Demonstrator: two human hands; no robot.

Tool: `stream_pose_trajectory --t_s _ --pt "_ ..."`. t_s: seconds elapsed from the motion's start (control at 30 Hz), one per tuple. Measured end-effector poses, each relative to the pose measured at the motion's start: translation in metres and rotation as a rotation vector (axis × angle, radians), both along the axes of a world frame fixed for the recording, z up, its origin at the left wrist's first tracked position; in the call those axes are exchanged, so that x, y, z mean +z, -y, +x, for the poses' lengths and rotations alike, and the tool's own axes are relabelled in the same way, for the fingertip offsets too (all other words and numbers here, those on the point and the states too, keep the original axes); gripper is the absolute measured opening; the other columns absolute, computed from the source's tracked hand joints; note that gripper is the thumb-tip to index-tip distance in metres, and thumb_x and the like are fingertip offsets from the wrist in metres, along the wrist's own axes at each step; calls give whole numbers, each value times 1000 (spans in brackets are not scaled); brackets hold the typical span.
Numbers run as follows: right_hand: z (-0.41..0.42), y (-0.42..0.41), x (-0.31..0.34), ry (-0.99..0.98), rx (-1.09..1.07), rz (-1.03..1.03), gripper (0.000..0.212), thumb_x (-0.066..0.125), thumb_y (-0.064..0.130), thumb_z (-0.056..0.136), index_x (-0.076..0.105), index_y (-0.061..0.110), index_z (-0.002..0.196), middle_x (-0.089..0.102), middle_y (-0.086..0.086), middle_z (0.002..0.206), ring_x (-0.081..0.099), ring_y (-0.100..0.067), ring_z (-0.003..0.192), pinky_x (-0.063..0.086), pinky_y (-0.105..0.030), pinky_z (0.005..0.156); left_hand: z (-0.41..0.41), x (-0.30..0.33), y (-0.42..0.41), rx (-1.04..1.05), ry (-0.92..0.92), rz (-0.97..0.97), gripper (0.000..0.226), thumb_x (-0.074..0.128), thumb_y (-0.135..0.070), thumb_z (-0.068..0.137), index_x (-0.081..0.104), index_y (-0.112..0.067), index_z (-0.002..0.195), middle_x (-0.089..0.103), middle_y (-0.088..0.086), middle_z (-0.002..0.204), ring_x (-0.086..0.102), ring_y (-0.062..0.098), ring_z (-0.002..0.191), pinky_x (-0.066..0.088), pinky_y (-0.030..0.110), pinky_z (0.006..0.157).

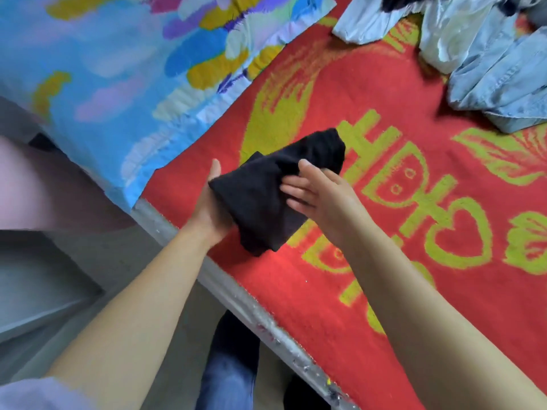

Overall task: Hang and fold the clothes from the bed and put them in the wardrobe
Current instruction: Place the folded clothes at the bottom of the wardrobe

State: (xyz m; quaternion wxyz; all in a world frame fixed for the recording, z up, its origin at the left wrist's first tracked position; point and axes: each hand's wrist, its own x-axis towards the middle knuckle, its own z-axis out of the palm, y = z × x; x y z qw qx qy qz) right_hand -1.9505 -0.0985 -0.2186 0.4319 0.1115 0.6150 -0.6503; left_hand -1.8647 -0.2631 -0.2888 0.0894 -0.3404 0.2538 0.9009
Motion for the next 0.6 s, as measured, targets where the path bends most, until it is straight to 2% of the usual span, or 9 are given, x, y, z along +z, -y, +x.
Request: stream_pose_trajectory --t_s 0.07,0.13,0.17,0.23,0.3,0.37,0.4,0.47,0.6 --pt "-7 36 -4 -78 150 -43 21 59 37 91 60 24 108 71 5 112 63 -8 111 48 -35 96 0 -3 42 245 71 -90 73 27 -70 91 77 -17 97 73 6 107 69 20 100 56 28 77" --pt "-21 59 -18 -192 210 30 19 61 35 86 64 29 103 69 9 116 60 -5 113 46 -37 100 -2 -13 78 412 158 -154 66 29 -70 91 70 -19 100 73 3 101 69 19 94 53 27 76" --pt "-30 65 -27 -275 200 118 15 58 29 88 66 29 101 69 10 114 60 -6 112 46 -38 100 -4 -21 92 412 230 -248 59 30 -67 92 66 -21 102 72 1 99 67 18 94 52 27 76" --pt "-51 70 -50 -500 239 386 28 48 14 93 66 26 110 67 13 109 60 -4 106 48 -30 95 -5 -43 110 204 517 -641 50 35 -55 97 53 -20 128 61 4 127 55 20 118 43 36 98" --pt "-62 68 -77 -767 491 594 42 41 11 94 56 25 132 63 7 120 57 -3 112 44 -27 95 0 -62 108 -193 727 -1264 59 40 -44 97 31 -16 148 31 11 153 28 25 141 23 46 114" --pt "-58 69 -103 -1088 903 671 50 41 17 98 37 26 147 35 1 153 24 -15 144 21 -42 115 0 -66 77 -401 509 -1771 65 42 -41 95 23 -14 151 17 13 158 13 27 147 11 55 114" --pt "-53 73 -115 -1251 1071 672 52 40 22 99 30 27 150 22 1 159 9 -20 148 11 -50 117 -5 -67 56 -473 341 -1916 66 39 -43 94 23 -14 151 16 13 158 11 27 147 8 58 113" --pt "-48 80 -136 -1452 1277 653 54 32 31 97 26 25 151 17 -2 160 3 -22 147 6 -59 114 -15 -77 20 -611 200 -2022 69 32 -48 92 22 -15 151 16 13 159 11 27 148 7 62 112" --pt "-61 71 -167 -1487 1347 730 55 25 39 98 20 27 152 16 4 159 8 -21 147 5 -61 115 -12 -102 -9 -766 367 -1944 72 30 -54 93 18 -14 152 12 13 159 7 26 148 6 59 115"
